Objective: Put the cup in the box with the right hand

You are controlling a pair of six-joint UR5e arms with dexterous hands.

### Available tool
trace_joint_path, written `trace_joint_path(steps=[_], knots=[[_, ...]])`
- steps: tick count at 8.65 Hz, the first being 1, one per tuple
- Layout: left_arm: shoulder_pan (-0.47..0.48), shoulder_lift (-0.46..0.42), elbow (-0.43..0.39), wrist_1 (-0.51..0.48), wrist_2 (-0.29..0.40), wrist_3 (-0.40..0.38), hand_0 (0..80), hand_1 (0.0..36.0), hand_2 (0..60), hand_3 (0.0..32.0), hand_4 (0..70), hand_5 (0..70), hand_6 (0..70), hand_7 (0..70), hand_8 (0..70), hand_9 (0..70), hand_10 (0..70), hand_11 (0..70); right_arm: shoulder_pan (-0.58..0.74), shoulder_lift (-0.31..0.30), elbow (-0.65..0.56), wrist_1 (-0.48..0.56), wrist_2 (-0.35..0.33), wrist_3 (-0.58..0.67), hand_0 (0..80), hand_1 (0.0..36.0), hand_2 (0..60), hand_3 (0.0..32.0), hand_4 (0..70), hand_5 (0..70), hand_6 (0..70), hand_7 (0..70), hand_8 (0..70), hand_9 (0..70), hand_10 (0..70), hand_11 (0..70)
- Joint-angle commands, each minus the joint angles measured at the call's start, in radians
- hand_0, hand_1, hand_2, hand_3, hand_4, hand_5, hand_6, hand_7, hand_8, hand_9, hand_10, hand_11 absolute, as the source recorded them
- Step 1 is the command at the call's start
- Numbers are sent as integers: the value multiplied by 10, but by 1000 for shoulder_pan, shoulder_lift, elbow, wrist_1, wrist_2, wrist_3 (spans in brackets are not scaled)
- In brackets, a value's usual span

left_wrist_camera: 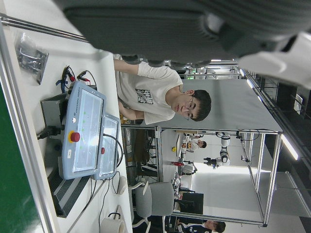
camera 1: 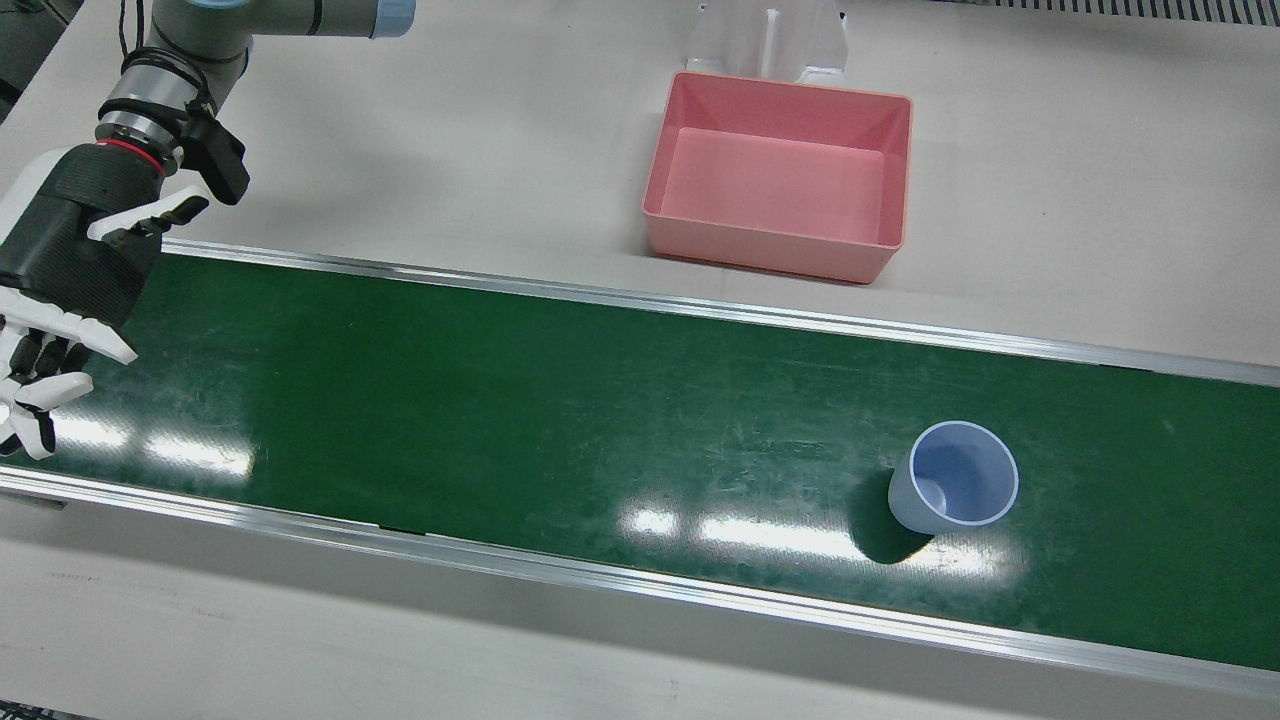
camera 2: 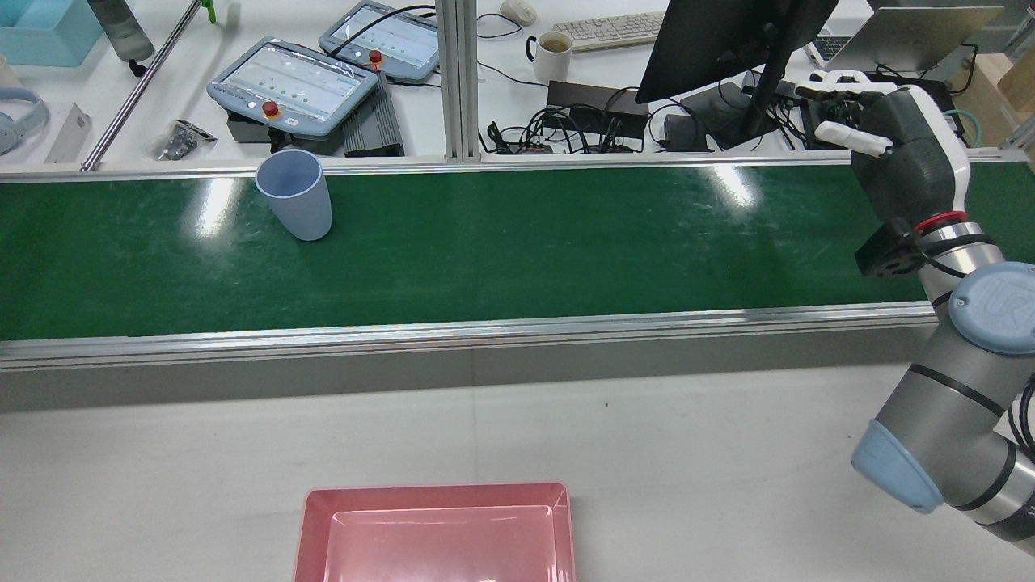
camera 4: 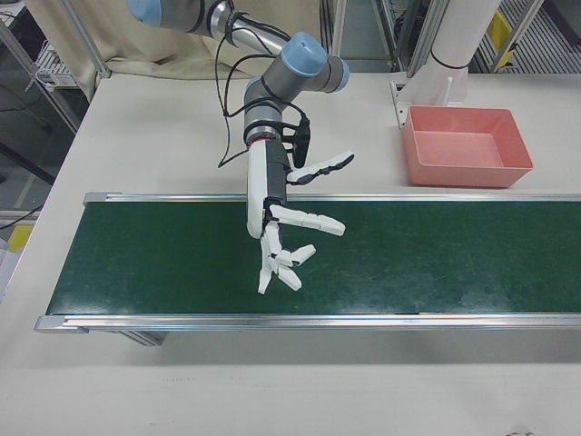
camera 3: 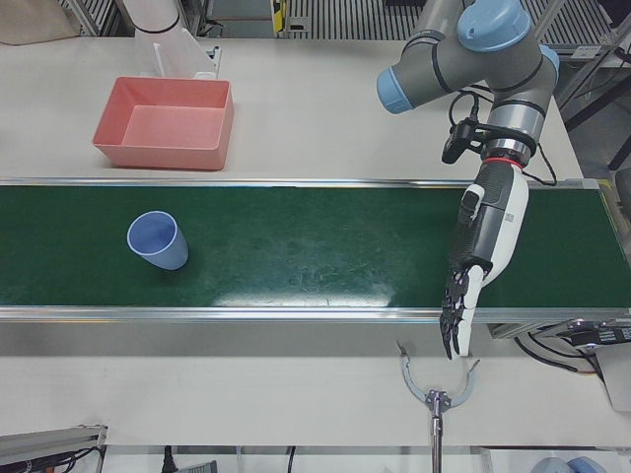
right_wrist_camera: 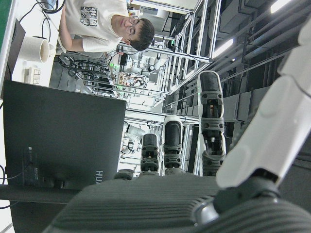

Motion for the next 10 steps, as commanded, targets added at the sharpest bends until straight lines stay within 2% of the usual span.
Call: trace_joint_path(steps=[1, 3, 5, 7, 8, 9, 10], knots=[[0, 2, -1, 0, 1, 0, 0, 0, 0, 0, 0, 0, 0, 0, 0, 0, 0, 0, 13, -16, 121, -115, -21, 4, 479, 0, 0, 0, 700, 0, 109, 627, 69, 216, 0, 0], [0, 1, -1, 0, 1, 0, 0, 0, 0, 0, 0, 0, 0, 0, 0, 0, 0, 0, 13, -37, 186, -128, -21, 7, 479, 0, 0, 0, 660, 0, 106, 609, 67, 211, 0, 0], [0, 5, 5, -6, 1, 0, 0, 0, 0, 0, 0, 0, 0, 0, 0, 0, 0, 0, 37, -103, 317, -203, -24, 5, 484, 0, 0, 0, 629, 0, 97, 565, 61, 196, 0, 0], [0, 4, -1, -1, 1, 0, 0, 0, 0, 0, 0, 0, 0, 0, 0, 0, 0, 0, 83, -111, 384, -255, -25, -1, 483, 0, 0, 0, 631, 0, 94, 551, 58, 191, 0, 0], [-2, 5, -4, 0, 1, 0, 0, 0, 0, 0, 0, 0, 0, 0, 0, 0, 0, 0, 63, -100, 393, -301, -24, -3, 480, 0, 0, 0, 654, 0, 98, 573, 62, 199, 0, 0], [0, 4, -4, 0, 1, 0, 0, 0, 0, 0, 0, 0, 0, 0, 0, 0, 0, 0, -13, -60, 366, -329, -6, -21, 480, 0, 0, 0, 659, 0, 98, 571, 62, 199, 0, 0], [0, 4, -2, 0, 1, 0, 0, 0, 0, 0, 0, 0, 0, 0, 0, 0, 0, 0, -18, 39, 233, -325, 22, -45, 481, 0, 0, 0, 682, 0, 103, 601, 62, 203, 0, 0]])
